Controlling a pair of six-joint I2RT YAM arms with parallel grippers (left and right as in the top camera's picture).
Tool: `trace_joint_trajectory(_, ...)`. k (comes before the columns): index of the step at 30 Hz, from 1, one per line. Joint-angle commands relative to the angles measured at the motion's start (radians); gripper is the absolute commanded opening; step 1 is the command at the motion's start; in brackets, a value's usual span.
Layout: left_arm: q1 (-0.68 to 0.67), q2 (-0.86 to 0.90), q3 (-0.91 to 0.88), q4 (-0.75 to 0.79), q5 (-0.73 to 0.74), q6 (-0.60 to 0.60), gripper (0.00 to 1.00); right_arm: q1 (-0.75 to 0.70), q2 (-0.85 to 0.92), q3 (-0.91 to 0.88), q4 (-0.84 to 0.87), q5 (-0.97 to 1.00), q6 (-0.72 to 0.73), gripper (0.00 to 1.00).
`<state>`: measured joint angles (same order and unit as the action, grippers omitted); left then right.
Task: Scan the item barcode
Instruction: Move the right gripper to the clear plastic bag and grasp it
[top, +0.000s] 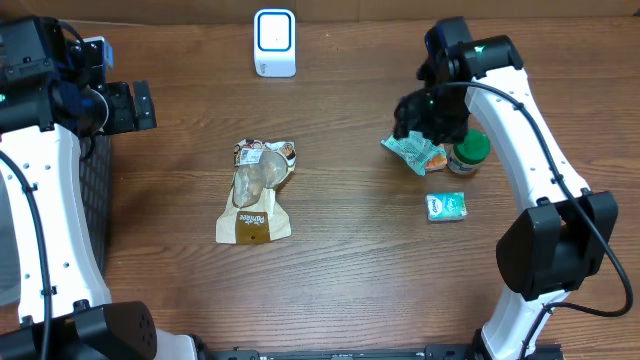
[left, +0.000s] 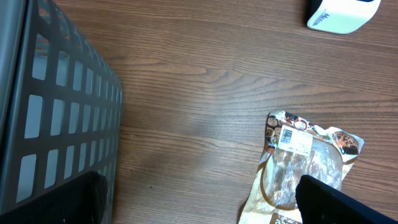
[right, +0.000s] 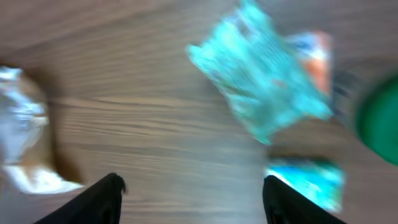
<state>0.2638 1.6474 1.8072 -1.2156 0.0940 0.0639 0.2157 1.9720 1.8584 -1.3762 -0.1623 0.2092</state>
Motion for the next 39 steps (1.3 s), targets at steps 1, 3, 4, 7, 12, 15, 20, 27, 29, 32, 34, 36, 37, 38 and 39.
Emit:
trace_joint_trajectory(1, 0.004, 0.001, 0.013, 0.000, 0.000, 0.026, 1.00, 0.030, 0.008, -0.031, 0.066, -0.169, 0.015, 0.71)
trace_joint_trajectory(3, 0.004, 0.001, 0.013, 0.000, 0.000, 0.026, 1.00, 0.049, 0.019, -0.064, 0.124, -0.208, 0.060, 0.72)
trace_joint_trajectory(4, 0.004, 0.001, 0.013, 0.000, 0.000, 0.026, 1.00, 0.061, 0.027, -0.084, 0.158, -0.240, 0.073, 0.71)
trace_joint_trajectory(7, 0.004, 0.001, 0.013, 0.000, 0.000, 0.026, 0.99, 0.101, 0.047, -0.138, 0.255, -0.315, 0.101, 0.71)
trace_joint_trajectory(12, 0.004, 0.001, 0.013, 0.000, 0.000, 0.026, 0.99, 0.189, 0.083, -0.198, 0.393, -0.337, 0.190, 0.72)
trace_joint_trajectory(15, 0.004, 0.001, 0.013, 0.000, 0.000, 0.026, 0.99, 0.242, 0.105, -0.210, 0.440, -0.337, 0.215, 0.75)
trace_joint_trajectory(20, 0.004, 0.001, 0.013, 0.000, 0.000, 0.026, 1.00, 0.308, 0.128, -0.216, 0.494, -0.336, 0.254, 0.79)
trace_joint_trajectory(27, 0.004, 0.001, 0.013, 0.000, 0.000, 0.026, 0.99, 0.394, 0.153, -0.218, 0.573, -0.267, 0.331, 0.78)
trace_joint_trajectory(29, 0.004, 0.001, 0.013, 0.000, 0.000, 0.026, 1.00, 0.413, 0.169, -0.218, 0.592, -0.245, 0.362, 0.77)
trace_joint_trajectory(32, 0.004, 0.001, 0.013, 0.000, 0.000, 0.026, 1.00, 0.436, 0.204, -0.219, 0.624, -0.232, 0.407, 0.74)
trace_joint_trajectory(34, 0.004, 0.001, 0.013, 0.000, 0.000, 0.026, 0.99, 0.450, 0.229, -0.219, 0.644, -0.232, 0.427, 0.71)
trace_joint_trajectory(36, 0.004, 0.001, 0.013, 0.000, 0.000, 0.026, 0.99, 0.464, 0.255, -0.219, 0.664, -0.235, 0.455, 0.69)
trace_joint_trajectory(37, 0.004, 0.001, 0.013, 0.000, 0.000, 0.026, 0.99, 0.469, 0.267, -0.219, 0.670, -0.235, 0.469, 0.68)
trace_joint_trajectory(38, 0.004, 0.001, 0.013, 0.000, 0.000, 0.026, 1.00, 0.472, 0.277, -0.219, 0.673, -0.236, 0.476, 0.68)
trace_joint_trajectory(39, 0.004, 0.001, 0.013, 0.000, 0.000, 0.026, 0.99, 0.478, 0.284, -0.219, 0.676, -0.240, 0.476, 0.67)
